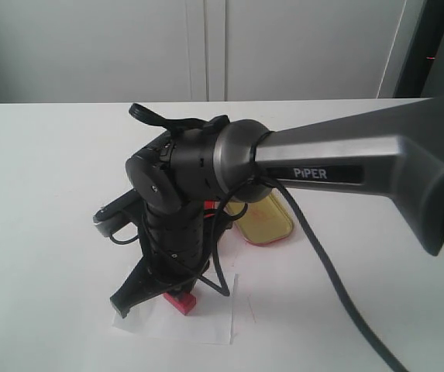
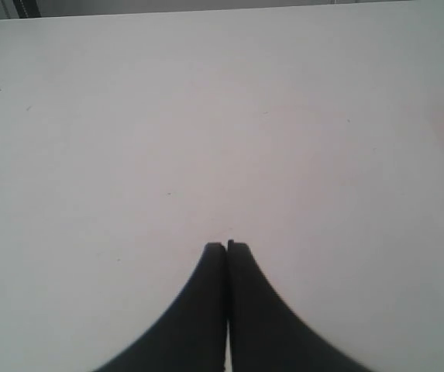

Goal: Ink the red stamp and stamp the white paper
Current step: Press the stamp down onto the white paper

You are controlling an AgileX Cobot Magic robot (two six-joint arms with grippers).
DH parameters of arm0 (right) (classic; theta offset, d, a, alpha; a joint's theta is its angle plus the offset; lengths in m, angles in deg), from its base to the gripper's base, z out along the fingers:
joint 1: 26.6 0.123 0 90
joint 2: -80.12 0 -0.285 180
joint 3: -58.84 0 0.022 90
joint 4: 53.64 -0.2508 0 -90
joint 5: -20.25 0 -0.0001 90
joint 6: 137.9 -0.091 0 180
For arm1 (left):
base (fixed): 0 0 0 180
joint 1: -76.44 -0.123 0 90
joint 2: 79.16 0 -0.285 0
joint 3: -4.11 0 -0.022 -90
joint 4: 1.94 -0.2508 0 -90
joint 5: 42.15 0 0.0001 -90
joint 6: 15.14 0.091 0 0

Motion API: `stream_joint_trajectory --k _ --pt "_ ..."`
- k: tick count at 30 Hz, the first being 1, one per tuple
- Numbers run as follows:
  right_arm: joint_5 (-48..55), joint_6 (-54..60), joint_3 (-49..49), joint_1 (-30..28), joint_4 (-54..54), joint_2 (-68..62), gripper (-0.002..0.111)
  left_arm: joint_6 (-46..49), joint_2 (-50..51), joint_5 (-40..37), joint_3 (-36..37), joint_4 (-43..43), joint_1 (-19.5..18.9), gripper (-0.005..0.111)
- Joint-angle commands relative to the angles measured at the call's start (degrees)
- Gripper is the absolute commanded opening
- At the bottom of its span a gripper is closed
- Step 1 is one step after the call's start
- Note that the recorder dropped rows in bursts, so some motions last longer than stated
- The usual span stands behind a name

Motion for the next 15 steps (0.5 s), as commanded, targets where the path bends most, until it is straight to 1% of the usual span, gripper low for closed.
stream_joint_trajectory --k 1,15 --pt "-3.2 -0.3 1.8 0.4 -2.5 -2.6 0.000 0.0 -0.3 0.2 0.4 0.2 -0.1 0.000" --pt "-3.7 -2.3 1.8 0.4 1.6 2.7 0.000 0.0 -0.3 0.2 0.4 0.2 -0.1 0.000"
